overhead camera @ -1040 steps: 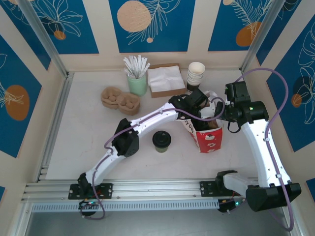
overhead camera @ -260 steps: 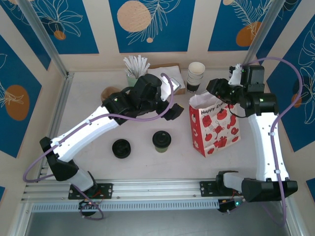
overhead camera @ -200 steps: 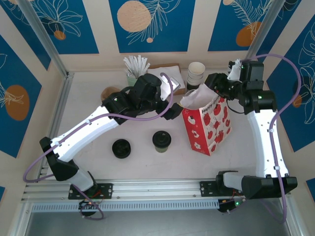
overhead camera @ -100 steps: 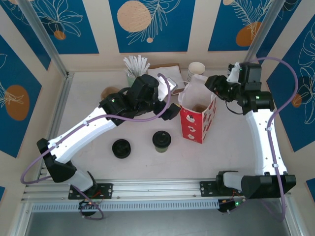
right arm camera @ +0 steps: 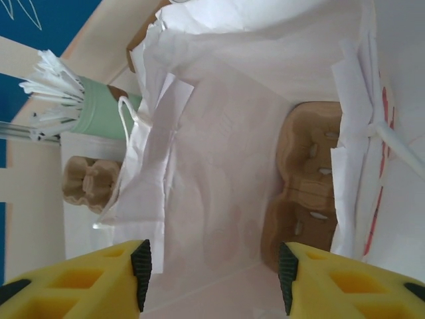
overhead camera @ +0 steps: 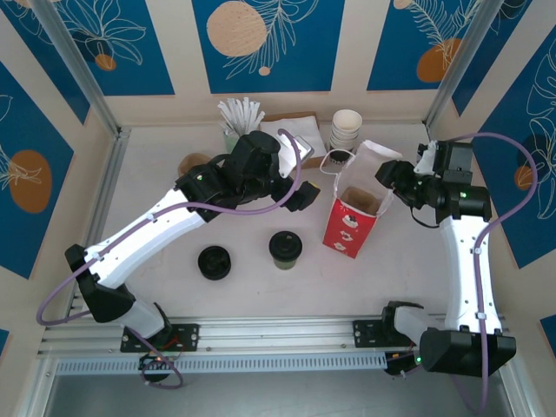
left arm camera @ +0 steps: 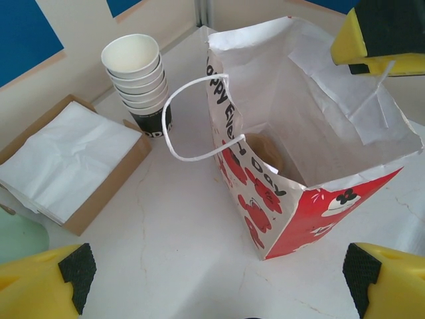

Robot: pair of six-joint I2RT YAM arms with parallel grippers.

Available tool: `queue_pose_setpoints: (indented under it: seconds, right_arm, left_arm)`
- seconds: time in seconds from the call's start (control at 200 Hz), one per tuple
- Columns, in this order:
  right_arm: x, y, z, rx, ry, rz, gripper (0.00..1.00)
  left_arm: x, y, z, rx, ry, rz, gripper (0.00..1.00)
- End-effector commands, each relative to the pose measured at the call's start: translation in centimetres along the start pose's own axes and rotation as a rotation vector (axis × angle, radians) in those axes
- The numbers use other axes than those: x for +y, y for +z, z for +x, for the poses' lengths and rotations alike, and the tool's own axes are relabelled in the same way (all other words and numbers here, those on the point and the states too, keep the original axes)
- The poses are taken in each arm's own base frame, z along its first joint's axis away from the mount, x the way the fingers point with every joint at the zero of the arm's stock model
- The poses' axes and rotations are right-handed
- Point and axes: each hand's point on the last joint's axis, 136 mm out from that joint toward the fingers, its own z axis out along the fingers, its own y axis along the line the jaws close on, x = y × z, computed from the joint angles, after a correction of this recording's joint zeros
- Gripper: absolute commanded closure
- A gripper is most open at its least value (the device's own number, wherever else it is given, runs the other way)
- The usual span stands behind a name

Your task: Pack the takeout coffee

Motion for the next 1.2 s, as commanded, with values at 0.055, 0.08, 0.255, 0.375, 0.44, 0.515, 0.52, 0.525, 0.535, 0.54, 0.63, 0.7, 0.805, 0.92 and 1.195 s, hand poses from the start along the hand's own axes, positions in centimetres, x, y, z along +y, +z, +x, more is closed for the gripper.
queue_pose_setpoints:
  seconds: [0.055,0.08,0.255,0.375,0.44,0.515,0.52,0.525,0.535,0.54,0.63,0.7,0.805,0.92,1.195]
  right_arm:
    - [-2.1,-0.5,1.6,0.039,-0.023,0.097,0.42]
    - [-2.3,-0.6,1.8,0.041,-0.024,0.106,0.42]
    - [-3.0,-1.8,2.6,0.041,-0.031,0.152,0.38]
    - [-2.8,-2.7,3.0,0.039,-0.027,0.146,0.33]
    - [-2.5,-3.1,3.3,0.048,-0.016,0.125,0.32]
    - [-2.9,-3.5,3.7,0.053,0.000,0.144,0.30]
    - [-3.0,-3.5,3.7,0.053,0.002,0.146,0.30]
    - [-3.0,-3.6,3.7,0.052,0.002,0.148,0.30]
    - [-3.1,-3.6,3.8,0.052,0.004,0.154,0.30]
    - [-3.2,-3.6,3.8,0.052,0.005,0.156,0.30]
    - [-4.3,-4.0,4.1,0.046,0.022,0.209,0.29]
    - [-4.9,-4.1,4.3,0.044,0.037,0.228,0.29]
    - [-4.8,-4.3,3.9,0.020,0.052,0.217,0.28]
    - [-4.2,-4.4,2.4,-0.016,0.051,0.200,0.28]
    - [-3.0,-4.3,-0.3,-0.036,0.049,0.199,0.28]
  left_arm:
    - [0.2,0.0,-0.4,-0.021,-0.029,0.010,0.03]
    - [0.1,0.0,-0.4,-0.023,-0.028,0.010,0.03]
    - [0.1,0.0,-0.2,-0.024,-0.024,0.013,0.03]
    - [0.1,0.1,-0.1,-0.021,-0.017,0.012,0.03]
    - [0.2,0.1,-0.1,-0.020,-0.014,0.011,0.03]
    - [0.2,0.0,-0.2,-0.023,-0.012,0.012,0.03]
    - [0.2,0.0,-0.2,-0.025,-0.012,0.012,0.03]
    - [0.2,0.0,-0.2,-0.024,-0.012,0.012,0.03]
    - [0.2,0.0,-0.2,-0.025,-0.011,0.013,0.03]
    - [0.1,0.0,-0.2,-0.024,-0.010,0.013,0.03]
    - [0.3,0.0,-0.1,-0.024,-0.009,0.012,0.03]
    - [0.4,0.0,-0.1,-0.028,-0.012,0.013,0.03]
    - [0.3,0.1,0.0,-0.029,-0.014,0.019,0.02]
    - [0.3,0.2,-0.1,-0.032,-0.016,0.024,0.02]
    - [0.8,0.1,0.1,-0.035,-0.024,0.015,0.02]
